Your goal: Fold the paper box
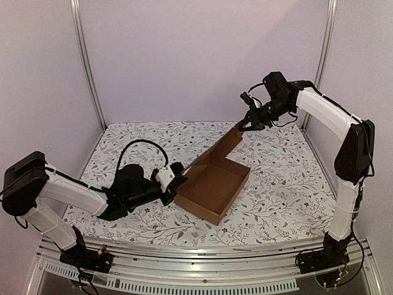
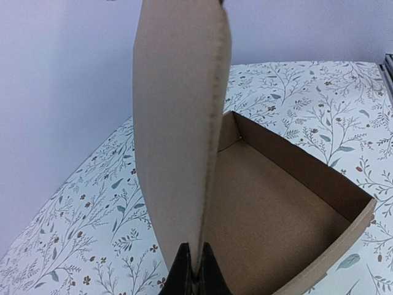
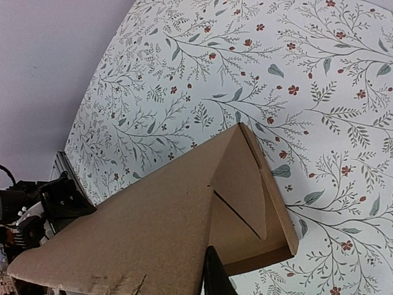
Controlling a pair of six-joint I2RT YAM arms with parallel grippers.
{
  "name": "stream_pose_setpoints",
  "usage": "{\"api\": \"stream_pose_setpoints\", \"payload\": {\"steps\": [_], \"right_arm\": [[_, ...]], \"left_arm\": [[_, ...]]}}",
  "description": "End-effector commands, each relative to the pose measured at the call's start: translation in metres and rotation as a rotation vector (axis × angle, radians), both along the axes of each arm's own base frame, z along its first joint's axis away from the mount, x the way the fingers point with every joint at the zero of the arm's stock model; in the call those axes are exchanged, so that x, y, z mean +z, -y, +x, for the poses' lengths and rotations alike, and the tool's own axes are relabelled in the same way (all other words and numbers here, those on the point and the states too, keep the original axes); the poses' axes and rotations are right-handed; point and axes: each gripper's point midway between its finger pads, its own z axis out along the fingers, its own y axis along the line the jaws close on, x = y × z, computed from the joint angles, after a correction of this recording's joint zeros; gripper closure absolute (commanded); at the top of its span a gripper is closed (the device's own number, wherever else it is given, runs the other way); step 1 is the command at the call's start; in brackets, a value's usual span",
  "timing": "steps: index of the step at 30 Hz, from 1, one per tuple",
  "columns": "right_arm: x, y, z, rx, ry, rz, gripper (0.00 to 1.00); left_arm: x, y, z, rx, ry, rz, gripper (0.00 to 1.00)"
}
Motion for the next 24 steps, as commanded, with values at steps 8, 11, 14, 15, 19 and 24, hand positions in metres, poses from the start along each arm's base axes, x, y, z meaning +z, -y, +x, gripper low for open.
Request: {"api": "stream_pose_setpoints", "payload": {"steps": [8,11,14,15,19,24], "right_arm": [[0.024,0.056,0.021,-0.144,-0.168,0.293,0.72],[0.033,0.101,0.020,-0.189,-0.177,0.329,0.62],[0.045,0.133,0.012,-0.161,-0.085,0.234,0.59],[0.043,0.139,0.010,-0.139,-0.046,0.171,0.59],[0.029,0.158,0.018,-0.028,0.179,-0.051,0.58],[0.017,0.155,0.024,0.093,0.304,-0.124,0.58]], "left_arm": [[0.000,0.004,-0.018,-0.088,-0.045,0.004,1.00],[0.000,-0.003,-0.019,-0.106,-0.075,0.001,1.00],[0.004,-0.010,-0.020,-0.113,-0.078,-0.001,1.00],[0.005,-0.010,-0.020,-0.120,-0.075,-0.001,1.00],[0.006,-0.009,-0.023,-0.148,-0.102,0.001,0.83],[0.012,-0.012,-0.018,-0.108,-0.116,-0.003,0.53]]}}
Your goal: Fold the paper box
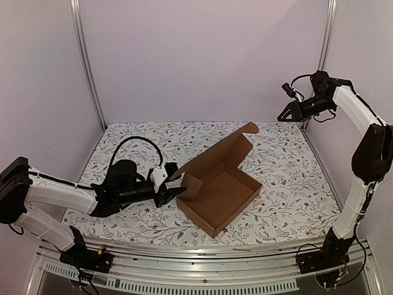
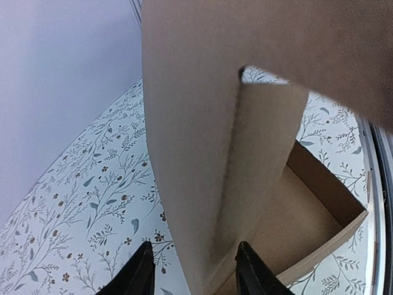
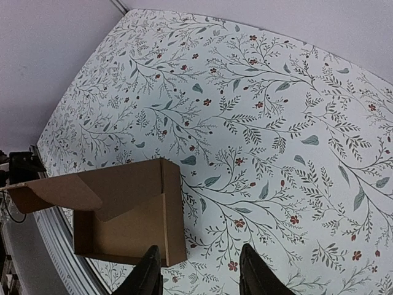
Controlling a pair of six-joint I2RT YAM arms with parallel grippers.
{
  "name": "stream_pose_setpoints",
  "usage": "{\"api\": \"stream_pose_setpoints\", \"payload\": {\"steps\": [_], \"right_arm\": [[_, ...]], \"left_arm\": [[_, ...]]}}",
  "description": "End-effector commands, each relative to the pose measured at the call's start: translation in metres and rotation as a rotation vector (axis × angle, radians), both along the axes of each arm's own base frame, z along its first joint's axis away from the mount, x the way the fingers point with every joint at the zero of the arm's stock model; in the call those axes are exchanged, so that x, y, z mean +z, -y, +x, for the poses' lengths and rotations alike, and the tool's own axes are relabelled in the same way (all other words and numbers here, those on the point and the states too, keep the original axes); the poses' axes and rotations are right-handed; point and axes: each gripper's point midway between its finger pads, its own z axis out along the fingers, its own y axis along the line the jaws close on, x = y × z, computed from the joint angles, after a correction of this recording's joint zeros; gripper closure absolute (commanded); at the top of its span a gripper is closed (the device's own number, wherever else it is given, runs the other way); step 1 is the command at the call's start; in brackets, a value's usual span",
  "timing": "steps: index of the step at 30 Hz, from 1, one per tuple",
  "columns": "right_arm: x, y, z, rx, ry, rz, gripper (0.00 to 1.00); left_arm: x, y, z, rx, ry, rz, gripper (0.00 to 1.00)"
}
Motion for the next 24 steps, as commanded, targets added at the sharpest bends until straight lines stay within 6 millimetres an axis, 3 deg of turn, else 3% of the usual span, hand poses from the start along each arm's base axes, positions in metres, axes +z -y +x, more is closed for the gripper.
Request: {"api": "stream_pose_setpoints", "payload": {"steps": [1,2,3,7,11,14,16,20,21,24], "right_arm": [[-0.013,-0.004,-0.003,0.152,0.133,-0.138,0.58],[-0.015,-0.007,-0.003,0.160,0.125,-0.129,0.58],[-0.015,-0.011,-0.006,0.171,0.117,-0.111,0.58],[-0.017,-0.028,-0.021,0.261,0.153,-0.105,0.57],[-0.018,-0.039,-0.023,0.326,0.279,-0.202,0.55],[-0.017,-0.049,-0.020,0.356,0.329,-0.229,0.55],[-0.019,-0.057,-0.018,0.378,0.333,-0.221,0.55],[-0.022,-0.069,-0.018,0.397,0.320,-0.202,0.55],[-0.023,-0.071,-0.019,0.398,0.317,-0.200,0.55],[-0.023,-0.072,-0.022,0.390,0.306,-0.202,0.55]], "left_arm": [[0.007,-0.006,-0.001,0.015,-0.032,-0.001,0.42],[0.014,-0.009,-0.001,0.031,-0.041,-0.014,0.08],[0.017,-0.013,-0.003,0.042,-0.067,-0.009,0.02],[0.050,-0.026,-0.027,0.057,-0.105,-0.039,0.00],[0.102,-0.036,-0.056,0.037,-0.134,-0.065,0.00],[0.154,-0.044,-0.060,0.060,-0.128,-0.130,0.01],[0.180,-0.041,-0.048,0.122,-0.145,-0.134,0.00],[0.192,-0.018,-0.018,0.260,-0.252,0.056,0.00],[0.204,-0.008,-0.012,0.279,-0.265,0.085,0.01],[0.193,0.013,-0.006,0.330,-0.294,0.235,0.00]]}}
